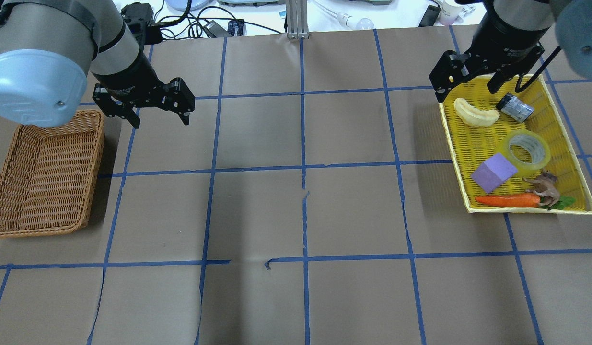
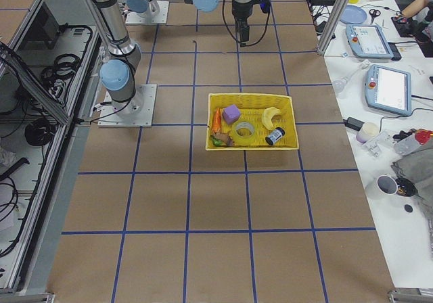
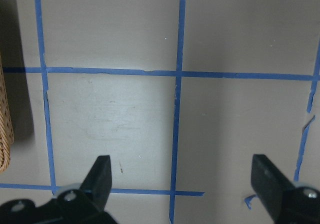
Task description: Transfer tape with both arms
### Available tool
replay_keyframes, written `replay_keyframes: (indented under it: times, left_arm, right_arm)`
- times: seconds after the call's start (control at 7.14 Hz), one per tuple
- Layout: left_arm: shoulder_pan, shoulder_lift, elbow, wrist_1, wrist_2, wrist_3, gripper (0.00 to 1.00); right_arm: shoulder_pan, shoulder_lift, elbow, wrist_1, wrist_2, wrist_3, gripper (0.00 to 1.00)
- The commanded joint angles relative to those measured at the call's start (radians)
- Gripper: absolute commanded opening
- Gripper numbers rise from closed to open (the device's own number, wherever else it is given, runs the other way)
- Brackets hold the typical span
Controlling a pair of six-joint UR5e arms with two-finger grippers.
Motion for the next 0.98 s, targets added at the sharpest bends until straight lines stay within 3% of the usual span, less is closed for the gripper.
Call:
replay_keyframes:
  times: [0.0,0.84]
  left_arm:
    - [0.001,0.002,0.005,0.000,-0.001,0.000,1.00]
    - [0.000,0.031,0.031,-0.009,-0.001,0.000,1.00]
  right_arm:
    - [0.000,0.001,0.000,0.000,0.001,0.000,1.00]
    - [0.000,0.001,0.000,-0.002,0.002,0.000,1.00]
